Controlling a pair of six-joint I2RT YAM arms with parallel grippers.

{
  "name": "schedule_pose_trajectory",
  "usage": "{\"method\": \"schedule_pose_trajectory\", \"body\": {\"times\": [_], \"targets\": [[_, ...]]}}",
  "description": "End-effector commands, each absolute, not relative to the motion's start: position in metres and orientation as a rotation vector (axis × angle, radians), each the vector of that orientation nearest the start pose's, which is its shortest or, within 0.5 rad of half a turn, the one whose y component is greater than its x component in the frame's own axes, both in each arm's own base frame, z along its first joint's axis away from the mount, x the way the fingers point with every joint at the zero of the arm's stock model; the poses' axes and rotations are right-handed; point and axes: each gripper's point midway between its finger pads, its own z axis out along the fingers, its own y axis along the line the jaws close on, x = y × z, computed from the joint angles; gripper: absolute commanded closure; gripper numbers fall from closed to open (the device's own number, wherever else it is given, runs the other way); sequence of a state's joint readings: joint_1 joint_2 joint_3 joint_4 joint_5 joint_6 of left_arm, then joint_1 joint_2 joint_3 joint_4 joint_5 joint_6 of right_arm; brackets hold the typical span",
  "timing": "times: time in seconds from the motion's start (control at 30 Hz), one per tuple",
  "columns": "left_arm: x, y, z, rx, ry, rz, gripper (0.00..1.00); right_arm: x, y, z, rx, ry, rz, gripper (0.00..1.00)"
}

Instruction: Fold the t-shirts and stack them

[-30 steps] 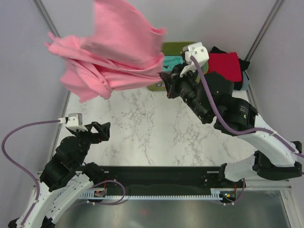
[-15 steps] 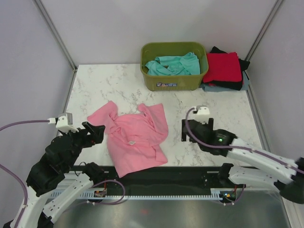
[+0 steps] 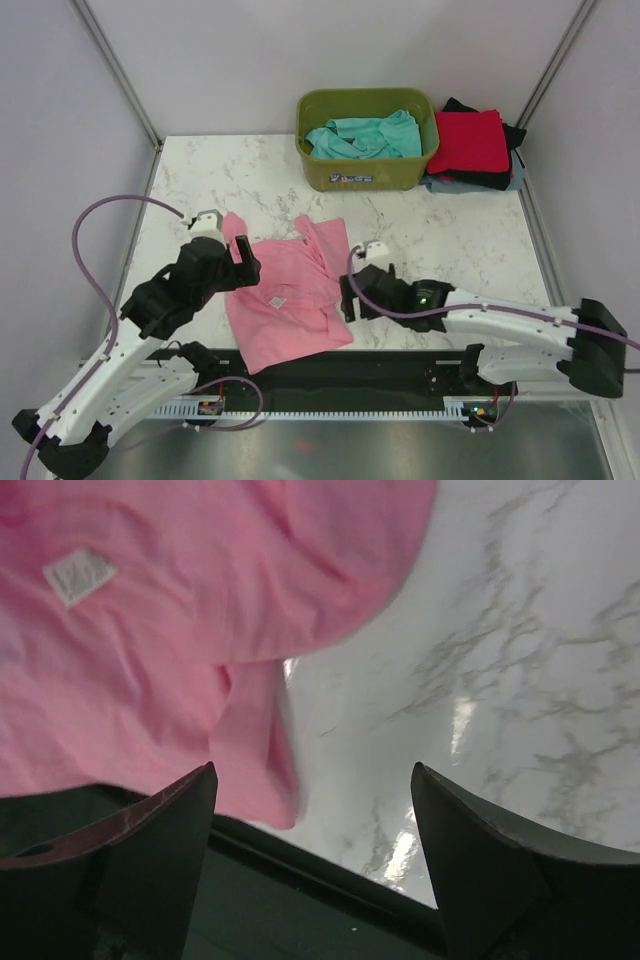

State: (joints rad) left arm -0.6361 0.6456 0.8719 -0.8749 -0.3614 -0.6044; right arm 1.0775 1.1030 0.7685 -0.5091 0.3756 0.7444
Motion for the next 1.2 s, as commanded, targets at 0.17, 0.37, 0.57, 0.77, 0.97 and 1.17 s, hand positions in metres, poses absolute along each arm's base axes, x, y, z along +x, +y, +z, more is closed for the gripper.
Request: {"method": "schedule_pose_trajectory", "body": {"times": [0.17, 0.37, 0.57, 0.77, 0.97, 1.17], "targets": [[0.246, -0.114, 0.235, -0.084, 2.099, -0.247, 0.0, 0.136, 0.342, 0.08, -0.497, 2.412, 0.56, 0.2], [0.274, -0.124, 0.236, -0.115, 2.113, -0.336, 0.0, 0.128, 0.346, 0.065, -0.513, 2.45, 0.546, 0.33], [0.281, -0.124, 0.228, -0.129, 2.121, -0.365, 0.0, 0.111, 0.342, 0.044, -0.53, 2.498, 0.496, 0.6], [0.274, -0.121, 0.219, -0.126, 2.13, -0.372, 0.01, 0.115, 0.327, 0.031, -0.505, 2.504, 0.343, 0.83], [0.274, -0.12, 0.225, -0.101, 2.11, -0.369, 0.02, 0.128, 0.305, 0.062, -0.425, 2.434, 0.272, 1.0], [0.297, -0.15, 0.253, 0.001, 2.06, -0.477, 0.05, 0.13, 0.265, 0.121, -0.275, 2.305, 0.456, 0.57]]}}
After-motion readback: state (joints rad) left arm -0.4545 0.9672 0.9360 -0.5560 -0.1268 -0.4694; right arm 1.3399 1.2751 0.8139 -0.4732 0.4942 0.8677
